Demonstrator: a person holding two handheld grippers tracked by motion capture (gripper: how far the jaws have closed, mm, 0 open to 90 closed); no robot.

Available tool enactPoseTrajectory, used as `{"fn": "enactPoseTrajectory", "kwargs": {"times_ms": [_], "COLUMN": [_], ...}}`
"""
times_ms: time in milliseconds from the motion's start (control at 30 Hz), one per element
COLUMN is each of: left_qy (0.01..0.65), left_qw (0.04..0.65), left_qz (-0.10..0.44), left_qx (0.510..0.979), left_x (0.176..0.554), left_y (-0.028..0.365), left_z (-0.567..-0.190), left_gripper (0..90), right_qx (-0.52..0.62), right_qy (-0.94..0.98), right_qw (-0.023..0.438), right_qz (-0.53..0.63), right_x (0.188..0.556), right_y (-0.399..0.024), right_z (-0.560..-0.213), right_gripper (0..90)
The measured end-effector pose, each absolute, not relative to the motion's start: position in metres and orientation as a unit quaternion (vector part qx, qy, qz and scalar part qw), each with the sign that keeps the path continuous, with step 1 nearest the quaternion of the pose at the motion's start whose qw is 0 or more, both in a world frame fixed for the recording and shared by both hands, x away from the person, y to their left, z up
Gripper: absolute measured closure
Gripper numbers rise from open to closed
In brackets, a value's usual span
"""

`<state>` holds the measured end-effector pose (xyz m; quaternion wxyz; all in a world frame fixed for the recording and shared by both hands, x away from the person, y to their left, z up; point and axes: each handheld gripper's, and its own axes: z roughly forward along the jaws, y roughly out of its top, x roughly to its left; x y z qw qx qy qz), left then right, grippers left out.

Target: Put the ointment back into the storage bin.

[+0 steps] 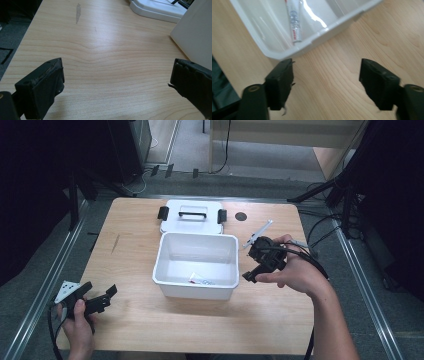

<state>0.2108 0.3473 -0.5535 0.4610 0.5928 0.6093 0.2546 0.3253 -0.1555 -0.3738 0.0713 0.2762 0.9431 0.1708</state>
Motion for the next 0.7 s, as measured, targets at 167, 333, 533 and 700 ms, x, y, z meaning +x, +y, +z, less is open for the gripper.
{"fn": "enactPoseTrajectory", "kwargs": {"times_ms": [167,333,533,700], "left_qy": [0.609,0.609,0.609,0.61], "left_qw": [0.46,0.46,0.46,0.461], "left_qz": [0.253,0.255,0.253,0.251], "left_qx": [0.594,0.594,0.594,0.594], "left_x": [0.211,0.21,0.211,0.21], "left_y": [0.348,0.347,0.348,0.348], "left_z": [-0.553,-0.553,-0.553,-0.553], "left_gripper": [0.0,0.0,0.0,0.0], "right_qx": [0.323,0.381,0.416,0.448], "right_qy": [0.925,0.893,0.864,0.838], "right_qw": [0.097,0.103,0.13,0.137], "right_qz": [0.173,0.214,0.251,0.281], "right_x": [0.321,0.319,0.315,0.311], "right_y": [-0.173,-0.2,-0.224,-0.245], "right_z": [-0.382,-0.4,-0.428,-0.455], "right_gripper": [9.5,0.0,0.0,0.0]}}
